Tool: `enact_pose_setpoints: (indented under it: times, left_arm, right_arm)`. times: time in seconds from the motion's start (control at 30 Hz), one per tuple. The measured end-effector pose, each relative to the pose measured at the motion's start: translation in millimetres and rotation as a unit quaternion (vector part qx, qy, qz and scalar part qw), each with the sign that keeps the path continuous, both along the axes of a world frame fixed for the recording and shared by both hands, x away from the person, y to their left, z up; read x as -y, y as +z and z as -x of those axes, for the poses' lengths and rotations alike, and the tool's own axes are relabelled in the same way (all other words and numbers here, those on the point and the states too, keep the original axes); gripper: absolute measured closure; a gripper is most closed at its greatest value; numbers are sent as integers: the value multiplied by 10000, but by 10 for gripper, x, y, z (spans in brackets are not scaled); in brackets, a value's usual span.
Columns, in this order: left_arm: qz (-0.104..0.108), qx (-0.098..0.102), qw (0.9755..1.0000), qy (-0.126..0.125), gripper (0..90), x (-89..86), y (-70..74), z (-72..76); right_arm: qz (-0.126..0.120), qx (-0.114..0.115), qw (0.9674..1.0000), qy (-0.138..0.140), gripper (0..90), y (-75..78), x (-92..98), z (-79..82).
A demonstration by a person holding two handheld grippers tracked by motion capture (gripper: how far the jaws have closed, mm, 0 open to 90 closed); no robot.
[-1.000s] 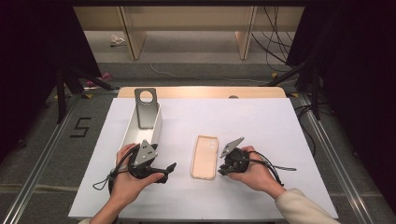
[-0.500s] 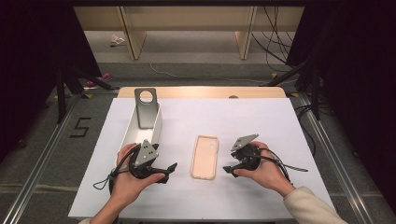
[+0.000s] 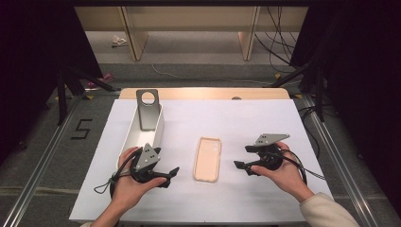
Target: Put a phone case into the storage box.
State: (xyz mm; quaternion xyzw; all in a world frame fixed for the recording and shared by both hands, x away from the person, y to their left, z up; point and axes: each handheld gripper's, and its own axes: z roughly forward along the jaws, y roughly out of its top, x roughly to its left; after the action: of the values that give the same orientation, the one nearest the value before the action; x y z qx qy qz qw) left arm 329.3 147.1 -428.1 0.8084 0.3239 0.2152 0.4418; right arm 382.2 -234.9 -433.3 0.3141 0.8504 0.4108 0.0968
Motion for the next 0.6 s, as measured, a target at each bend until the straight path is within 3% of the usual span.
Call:
enact_pose_setpoints:
  times: [0.2,0.37,0.5,0.6]
  left_arm:
    - [-89,-16,9999,-61,103,24,15,7]
    - [-413,-25,9983,-418,117,161,34,30]
    - [-666,-78,9946,-798,132,332,58,22]
    - [-884,-214,9897,-1107,142,464,67,4]
  right_arm:
    - [-100,89,9999,-97,231,11,113,65]
    - [-137,156,9997,-82,229,21,137,99]
    - [-174,219,9996,-107,227,33,161,128]
    - [-172,213,9995,-140,224,31,185,147]
